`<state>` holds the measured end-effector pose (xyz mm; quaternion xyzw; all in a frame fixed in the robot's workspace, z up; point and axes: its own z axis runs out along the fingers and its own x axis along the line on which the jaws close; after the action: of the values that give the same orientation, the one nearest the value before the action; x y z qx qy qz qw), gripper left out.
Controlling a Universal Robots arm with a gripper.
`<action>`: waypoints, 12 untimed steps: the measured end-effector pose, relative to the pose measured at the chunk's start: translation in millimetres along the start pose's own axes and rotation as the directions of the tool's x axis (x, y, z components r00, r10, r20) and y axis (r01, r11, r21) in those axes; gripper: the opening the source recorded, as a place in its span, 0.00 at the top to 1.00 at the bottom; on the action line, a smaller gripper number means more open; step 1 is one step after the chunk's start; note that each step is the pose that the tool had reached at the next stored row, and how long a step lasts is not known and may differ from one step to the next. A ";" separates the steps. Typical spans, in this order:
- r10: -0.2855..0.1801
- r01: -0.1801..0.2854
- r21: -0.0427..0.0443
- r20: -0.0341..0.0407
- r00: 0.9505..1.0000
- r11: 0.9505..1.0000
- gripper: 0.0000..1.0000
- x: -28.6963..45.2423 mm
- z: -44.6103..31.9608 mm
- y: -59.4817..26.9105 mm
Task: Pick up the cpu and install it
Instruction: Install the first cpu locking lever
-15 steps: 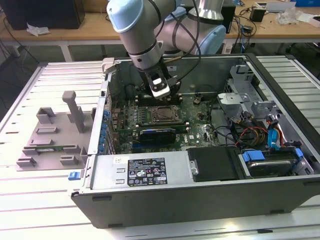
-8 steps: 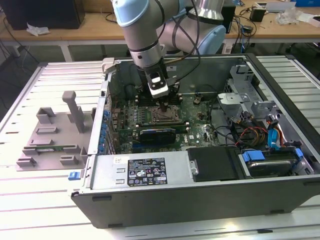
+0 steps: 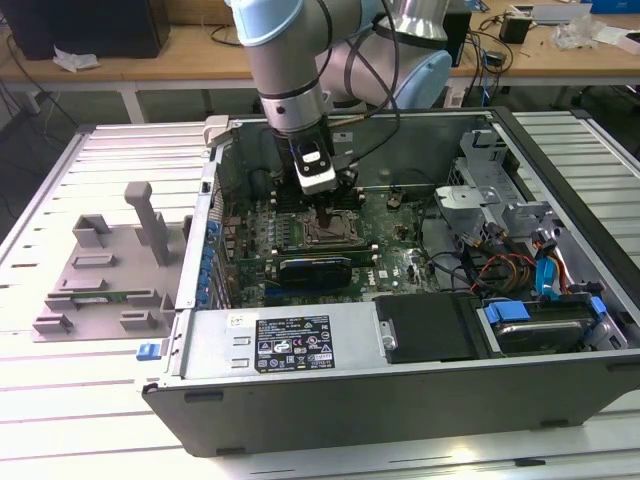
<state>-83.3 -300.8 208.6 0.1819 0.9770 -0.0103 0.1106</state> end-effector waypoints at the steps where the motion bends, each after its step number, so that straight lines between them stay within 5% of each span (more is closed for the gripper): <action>1: 0.000 0.000 0.000 0.000 1.000 1.000 0.89 -0.7 -3.2 0.1; 4: 0.000 0.000 0.000 0.000 1.000 1.000 0.89 -4.7 -20.9 0.4; 8: -0.009 0.009 -0.002 0.000 1.000 1.000 0.89 -5.1 -20.8 0.6; 12: -0.071 0.071 -0.016 -0.002 0.997 0.997 0.89 -5.7 -19.6 0.9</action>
<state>-82.0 -300.8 229.0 0.1460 0.9831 -0.0063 0.1106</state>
